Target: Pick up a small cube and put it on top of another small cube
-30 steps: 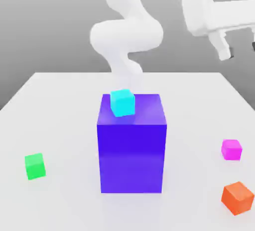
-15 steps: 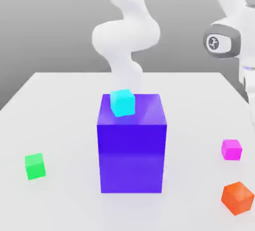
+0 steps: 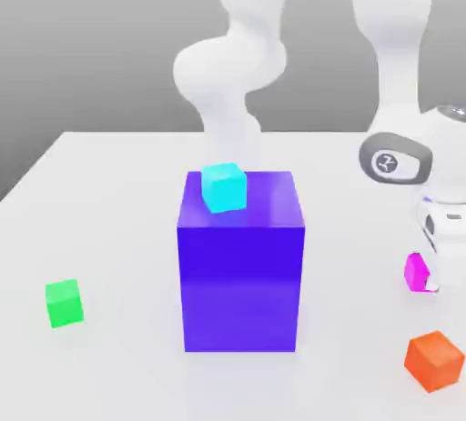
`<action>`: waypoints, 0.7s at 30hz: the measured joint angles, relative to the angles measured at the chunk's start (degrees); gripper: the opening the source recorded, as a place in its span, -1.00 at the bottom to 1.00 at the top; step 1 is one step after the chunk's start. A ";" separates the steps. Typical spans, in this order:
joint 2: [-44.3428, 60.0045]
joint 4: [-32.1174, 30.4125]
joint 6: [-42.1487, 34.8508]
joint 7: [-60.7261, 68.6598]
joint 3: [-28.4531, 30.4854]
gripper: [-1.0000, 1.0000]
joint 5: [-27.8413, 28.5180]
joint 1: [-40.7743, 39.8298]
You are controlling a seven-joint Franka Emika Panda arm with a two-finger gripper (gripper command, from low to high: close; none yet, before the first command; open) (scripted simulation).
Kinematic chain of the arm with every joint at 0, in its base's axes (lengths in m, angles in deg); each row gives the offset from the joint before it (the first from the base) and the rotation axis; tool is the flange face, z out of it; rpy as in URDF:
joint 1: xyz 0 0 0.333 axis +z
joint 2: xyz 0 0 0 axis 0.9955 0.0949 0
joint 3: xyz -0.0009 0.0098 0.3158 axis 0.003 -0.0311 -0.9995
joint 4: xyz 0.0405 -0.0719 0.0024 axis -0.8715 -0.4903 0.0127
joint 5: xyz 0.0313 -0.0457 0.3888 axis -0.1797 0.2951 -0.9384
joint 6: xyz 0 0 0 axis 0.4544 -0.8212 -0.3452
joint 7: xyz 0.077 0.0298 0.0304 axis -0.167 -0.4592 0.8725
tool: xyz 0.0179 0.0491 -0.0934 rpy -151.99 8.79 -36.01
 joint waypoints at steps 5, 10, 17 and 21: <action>-3.00 -0.60 -2.36 0.94 -1.52 -1.00 -1.05 -1.26; -11.99 -2.11 -9.12 5.89 -4.99 -1.00 -8.20 -3.58; -17.84 -1.01 -12.24 -0.83 4.24 -1.00 -9.34 -20.35; -20.52 -0.48 -13.79 -6.12 9.03 -1.00 -8.82 -31.30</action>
